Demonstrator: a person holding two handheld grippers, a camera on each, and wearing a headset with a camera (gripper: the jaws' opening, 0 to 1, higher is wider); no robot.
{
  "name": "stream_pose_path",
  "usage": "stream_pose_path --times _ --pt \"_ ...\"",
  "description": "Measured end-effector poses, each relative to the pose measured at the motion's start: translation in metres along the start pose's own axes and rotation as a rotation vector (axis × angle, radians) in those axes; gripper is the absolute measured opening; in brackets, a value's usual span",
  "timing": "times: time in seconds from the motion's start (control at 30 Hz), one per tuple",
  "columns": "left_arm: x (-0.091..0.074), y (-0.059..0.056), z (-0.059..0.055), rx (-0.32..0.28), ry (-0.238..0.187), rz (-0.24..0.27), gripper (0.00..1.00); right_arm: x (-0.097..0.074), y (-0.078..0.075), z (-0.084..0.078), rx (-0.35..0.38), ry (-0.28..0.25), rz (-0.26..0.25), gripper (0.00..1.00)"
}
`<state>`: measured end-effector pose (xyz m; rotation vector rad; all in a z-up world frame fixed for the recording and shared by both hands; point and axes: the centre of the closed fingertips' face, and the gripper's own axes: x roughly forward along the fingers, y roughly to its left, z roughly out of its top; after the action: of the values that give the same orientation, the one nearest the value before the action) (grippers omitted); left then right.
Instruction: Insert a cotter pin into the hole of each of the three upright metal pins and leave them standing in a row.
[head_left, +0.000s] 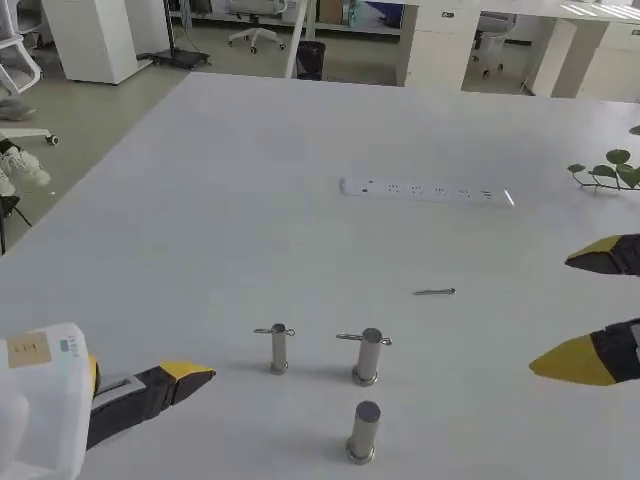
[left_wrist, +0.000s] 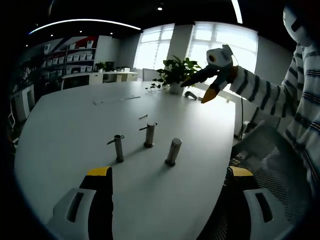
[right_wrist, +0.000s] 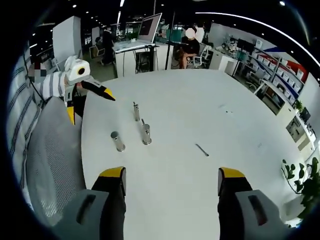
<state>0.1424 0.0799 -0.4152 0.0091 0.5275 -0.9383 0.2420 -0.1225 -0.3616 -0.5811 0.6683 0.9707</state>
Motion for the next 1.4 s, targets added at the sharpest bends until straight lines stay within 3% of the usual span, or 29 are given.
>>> stream_pose_path --times 0.1,0.17,0.3,0.7,0.77,0.93,1.23,1.4 --pt "-0.001 -0.003 -0.005 0.006 0.021 -0.004 0.94 0.006 -0.005 0.003 -0.02 0.024 0.015 0.72" --pt "-0.001 -0.004 -0.007 -0.001 0.025 -0.009 0.94 0.009 -0.007 -0.002 -0.067 0.087 0.026 0.71" --pt "-0.001 -0.007 -0.012 -0.014 0.037 -0.009 0.94 0.019 -0.011 -0.003 -0.103 0.147 0.042 0.69" --pt "-0.002 -0.011 -0.014 -0.018 0.05 -0.005 0.95 0.049 -0.035 0.0 -0.152 0.198 0.101 0.57" --pt "-0.003 -0.011 -0.014 -0.019 0.049 -0.002 0.95 0.052 -0.04 -0.004 -0.161 0.223 0.105 0.53" --pt "-0.006 -0.006 -0.015 -0.032 0.046 0.018 0.95 0.064 -0.053 -0.001 -0.167 0.215 0.094 0.4" --pt "-0.01 -0.004 -0.018 -0.043 0.051 0.03 0.95 0.086 -0.064 0.001 -0.221 0.253 0.138 0.36" --pt "-0.011 -0.004 -0.018 -0.048 0.045 0.041 0.95 0.097 -0.067 -0.005 -0.262 0.3 0.166 0.35"
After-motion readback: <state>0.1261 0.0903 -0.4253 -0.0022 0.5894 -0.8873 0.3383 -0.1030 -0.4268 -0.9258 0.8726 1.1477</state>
